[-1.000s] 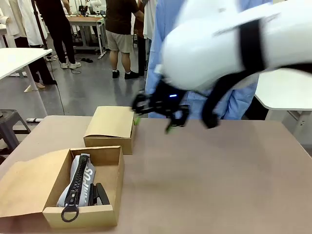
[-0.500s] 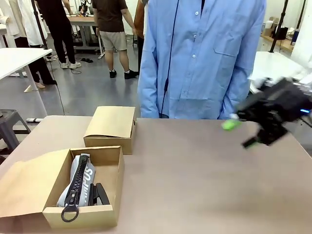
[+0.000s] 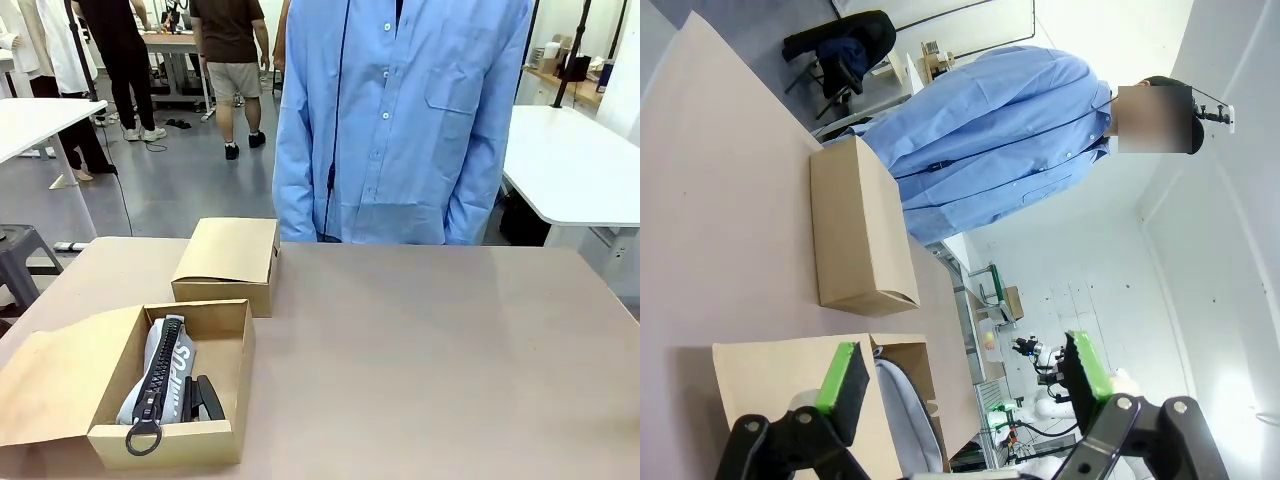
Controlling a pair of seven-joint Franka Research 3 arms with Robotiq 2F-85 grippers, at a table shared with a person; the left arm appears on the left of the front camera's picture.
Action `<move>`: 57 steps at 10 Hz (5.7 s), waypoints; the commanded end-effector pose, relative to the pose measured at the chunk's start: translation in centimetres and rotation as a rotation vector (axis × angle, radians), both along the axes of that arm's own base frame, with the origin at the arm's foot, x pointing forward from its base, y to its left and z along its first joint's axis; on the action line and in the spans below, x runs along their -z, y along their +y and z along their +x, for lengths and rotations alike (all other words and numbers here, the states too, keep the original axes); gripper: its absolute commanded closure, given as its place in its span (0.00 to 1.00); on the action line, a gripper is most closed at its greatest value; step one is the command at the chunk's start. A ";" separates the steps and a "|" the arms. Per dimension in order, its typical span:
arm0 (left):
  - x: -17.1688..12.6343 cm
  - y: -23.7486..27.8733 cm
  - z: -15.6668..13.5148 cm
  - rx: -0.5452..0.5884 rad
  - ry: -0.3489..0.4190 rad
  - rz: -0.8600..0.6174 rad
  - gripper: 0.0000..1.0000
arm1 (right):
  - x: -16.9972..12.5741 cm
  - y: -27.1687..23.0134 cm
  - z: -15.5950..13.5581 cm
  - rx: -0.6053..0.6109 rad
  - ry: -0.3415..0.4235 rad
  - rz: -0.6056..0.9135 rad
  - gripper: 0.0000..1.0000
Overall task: Place items inside the box.
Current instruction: Pick up a Pencil pouch or Stapler and place it inside the Mailer Box closest to the robot, then close the lid of the Mailer Box closest to the robot.
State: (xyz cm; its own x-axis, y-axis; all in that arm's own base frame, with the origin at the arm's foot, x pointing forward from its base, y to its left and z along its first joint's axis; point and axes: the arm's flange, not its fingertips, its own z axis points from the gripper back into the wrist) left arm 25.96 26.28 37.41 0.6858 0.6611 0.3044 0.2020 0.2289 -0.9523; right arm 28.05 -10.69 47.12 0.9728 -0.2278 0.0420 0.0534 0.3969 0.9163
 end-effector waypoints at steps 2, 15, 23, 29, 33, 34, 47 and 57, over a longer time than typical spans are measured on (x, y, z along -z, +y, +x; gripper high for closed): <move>-0.1 -0.2 0.1 -0.005 -0.030 -0.001 0.00 | -1.2 2.7 0.3 -0.065 0.015 -0.022 0.00; -6.9 -11.9 1.6 0.452 -0.497 0.142 0.00 | -1.2 2.7 0.3 -0.065 0.015 -0.022 0.00; -0.5 -7.7 2.0 0.193 -0.888 1.098 0.00 | -1.2 2.7 0.3 -0.065 0.015 -0.022 0.00; -2.6 -6.4 3.8 0.515 -1.008 0.898 0.00 | -1.2 2.7 0.3 -0.065 0.015 -0.022 0.00; 2.8 -0.2 3.5 0.682 -0.915 0.949 0.00 | -1.2 2.7 0.3 -0.065 0.015 -0.022 0.00; 3.9 1.3 2.4 0.723 -0.889 0.969 0.00 | -1.2 2.7 0.3 -0.065 0.015 -0.022 0.00; 9.0 1.7 1.9 0.822 -0.722 1.030 0.00 | -1.2 2.7 0.3 -0.065 0.015 -0.022 0.00; 12.8 -4.1 5.1 1.071 -0.672 0.942 0.00 | -1.2 2.7 0.3 -0.065 0.015 -0.022 0.00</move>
State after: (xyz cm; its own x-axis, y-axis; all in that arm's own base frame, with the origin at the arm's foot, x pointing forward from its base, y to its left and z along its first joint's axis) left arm 31.46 22.77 24.93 0.2573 -0.6005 0.7571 0.9663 0.1531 -0.2070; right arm 28.22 -8.12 47.84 0.9868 -0.1594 0.0291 0.0442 0.4375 0.8982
